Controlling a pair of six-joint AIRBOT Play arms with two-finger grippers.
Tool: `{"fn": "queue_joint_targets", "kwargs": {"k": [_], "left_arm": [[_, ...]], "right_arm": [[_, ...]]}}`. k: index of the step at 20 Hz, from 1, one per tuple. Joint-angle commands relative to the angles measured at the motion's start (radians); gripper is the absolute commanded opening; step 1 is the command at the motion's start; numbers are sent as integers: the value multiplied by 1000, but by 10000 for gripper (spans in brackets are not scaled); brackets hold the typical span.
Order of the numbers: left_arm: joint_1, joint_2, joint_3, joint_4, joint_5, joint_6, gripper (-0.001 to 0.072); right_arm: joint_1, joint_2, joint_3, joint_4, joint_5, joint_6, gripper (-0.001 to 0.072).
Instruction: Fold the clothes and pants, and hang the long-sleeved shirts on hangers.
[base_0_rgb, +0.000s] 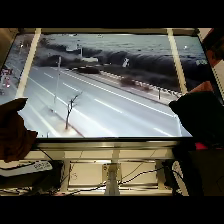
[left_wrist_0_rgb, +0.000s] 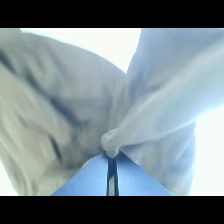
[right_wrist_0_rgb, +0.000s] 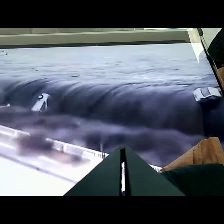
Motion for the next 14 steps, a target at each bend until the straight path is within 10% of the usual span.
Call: {"fn": "queue_joint_targets", "kwargs": {"k": [1,6,14], "left_arm": [[0,196,60,-206,286,1,18],[-98,418,61,-536,679,5,17],[-715,444,61,-534,687,177,17]], "right_arm": [[0,1,0,0,0,0,14],[0,1,0,0,0,0,14],[0,1,0,0,0,0,14]]}}
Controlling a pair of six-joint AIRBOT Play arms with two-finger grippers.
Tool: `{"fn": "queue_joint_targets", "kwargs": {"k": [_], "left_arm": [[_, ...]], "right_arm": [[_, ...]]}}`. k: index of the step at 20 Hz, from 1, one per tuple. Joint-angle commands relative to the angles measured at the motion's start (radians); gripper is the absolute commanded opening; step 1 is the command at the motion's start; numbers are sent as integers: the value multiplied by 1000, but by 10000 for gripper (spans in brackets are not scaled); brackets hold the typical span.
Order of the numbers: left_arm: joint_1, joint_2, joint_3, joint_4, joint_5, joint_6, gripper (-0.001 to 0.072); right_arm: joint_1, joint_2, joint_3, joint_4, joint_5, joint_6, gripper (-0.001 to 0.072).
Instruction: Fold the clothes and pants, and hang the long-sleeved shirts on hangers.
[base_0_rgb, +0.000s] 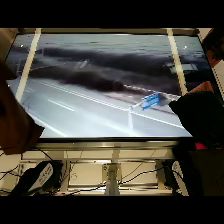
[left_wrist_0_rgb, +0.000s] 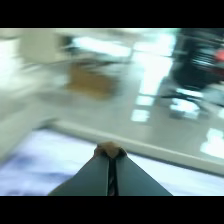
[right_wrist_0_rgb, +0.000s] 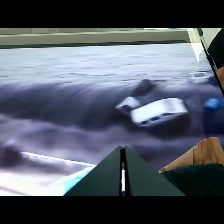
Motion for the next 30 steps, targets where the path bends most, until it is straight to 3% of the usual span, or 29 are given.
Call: {"fn": "queue_joint_targets", "kwargs": {"k": [1,7,11,15,18,19,20,21,22,30], "left_arm": [[-321,-12,1,-19,23,111,16],[-812,-213,1,-13,9,110,17],[-1060,-427,1,-14,61,110,17],[-1247,-606,1,-14,125,110,18],[-1307,-671,1,-14,174,110,19],[-1311,-675,1,-14,174,110,48],[-1310,-673,1,-13,174,110,261],[-1302,-668,1,-10,174,110,596],[-1287,-658,1,-9,172,110,706],[-1022,-391,1,16,125,106,707]], "right_arm": [[0,1,0,0,0,0,15],[0,1,0,0,0,0,14],[0,0,0,0,0,0,14],[0,0,0,1,0,0,14],[0,0,0,2,0,1,15],[0,0,-1,5,-1,2,14],[0,0,0,17,-1,2,14],[0,0,0,40,0,2,14],[0,0,-1,69,0,2,14],[0,0,-1,257,3,2,14]]}}
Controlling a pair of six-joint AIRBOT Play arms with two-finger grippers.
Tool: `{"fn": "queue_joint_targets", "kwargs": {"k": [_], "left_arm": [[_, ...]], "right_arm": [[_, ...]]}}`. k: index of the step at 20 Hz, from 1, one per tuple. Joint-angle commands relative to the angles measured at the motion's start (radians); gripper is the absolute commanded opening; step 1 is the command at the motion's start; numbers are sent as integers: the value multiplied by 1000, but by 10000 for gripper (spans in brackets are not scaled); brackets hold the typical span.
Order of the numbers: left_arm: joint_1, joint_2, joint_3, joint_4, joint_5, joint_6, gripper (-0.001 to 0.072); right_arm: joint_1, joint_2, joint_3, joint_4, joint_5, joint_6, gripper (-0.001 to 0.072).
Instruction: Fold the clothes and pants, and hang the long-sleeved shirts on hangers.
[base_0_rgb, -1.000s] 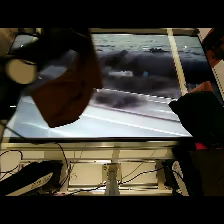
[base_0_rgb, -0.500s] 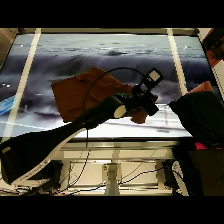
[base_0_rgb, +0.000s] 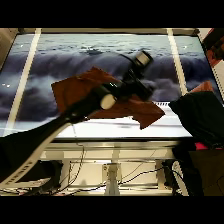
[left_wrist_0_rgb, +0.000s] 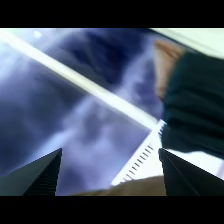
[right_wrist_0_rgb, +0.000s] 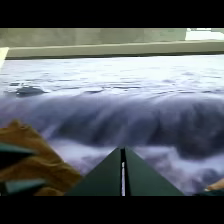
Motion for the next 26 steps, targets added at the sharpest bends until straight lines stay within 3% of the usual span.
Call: {"fn": "queue_joint_targets", "kwargs": {"k": [1,3,5,7,9,13,15,19,24,26], "left_arm": [[139,138,1,3,-71,-4,707],[224,216,1,3,-185,-4,706],[306,280,0,3,-309,-6,705],[381,328,0,3,-402,-15,700],[439,364,0,3,-438,-14,578],[531,423,0,3,-463,-15,577],[578,446,-5,3,-529,-15,577],[675,529,-143,0,-574,-39,546],[828,647,-387,0,-548,-127,546],[928,658,-460,0,-541,-234,547]], "right_arm": [[0,0,0,60,-2,1,15],[0,-3,0,58,-25,1,15],[0,-26,-2,34,53,-19,15],[19,-50,-71,14,116,-137,43],[93,-69,-215,13,113,-265,150],[332,-107,-542,-27,93,-509,224],[436,-120,-650,-126,0,-523,554],[538,-171,-746,-251,-181,-561,544],[593,-257,-756,-251,-304,-601,544],[598,-273,-756,-245,-350,-601,544]]}}
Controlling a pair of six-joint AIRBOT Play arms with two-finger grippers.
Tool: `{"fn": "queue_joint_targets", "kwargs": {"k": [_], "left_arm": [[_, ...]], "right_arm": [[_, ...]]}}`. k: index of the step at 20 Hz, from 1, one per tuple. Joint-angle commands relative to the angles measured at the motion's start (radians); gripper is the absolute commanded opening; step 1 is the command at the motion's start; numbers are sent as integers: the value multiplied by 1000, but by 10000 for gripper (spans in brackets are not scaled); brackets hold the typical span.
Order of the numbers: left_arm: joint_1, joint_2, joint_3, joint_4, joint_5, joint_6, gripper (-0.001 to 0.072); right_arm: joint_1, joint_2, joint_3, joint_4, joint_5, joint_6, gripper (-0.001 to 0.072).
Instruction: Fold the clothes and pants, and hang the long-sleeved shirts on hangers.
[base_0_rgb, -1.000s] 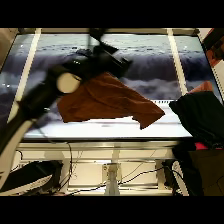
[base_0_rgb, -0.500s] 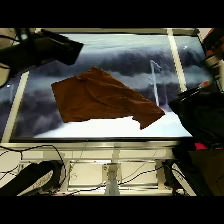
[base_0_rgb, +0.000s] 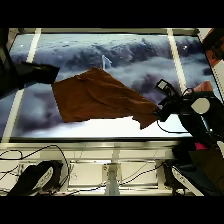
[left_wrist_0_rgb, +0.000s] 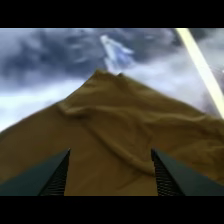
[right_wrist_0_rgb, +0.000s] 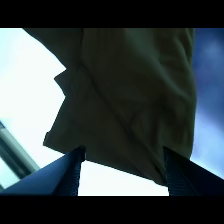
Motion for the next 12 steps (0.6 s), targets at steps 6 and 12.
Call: {"fn": "queue_joint_targets", "kwargs": {"k": [6,12], "left_arm": [[233,30,-201,0,2,-233,547],[232,29,-201,0,6,-232,547]], "right_arm": [[22,-130,-11,-5,-142,-201,444],[67,-262,-11,77,-138,-293,445]]}}
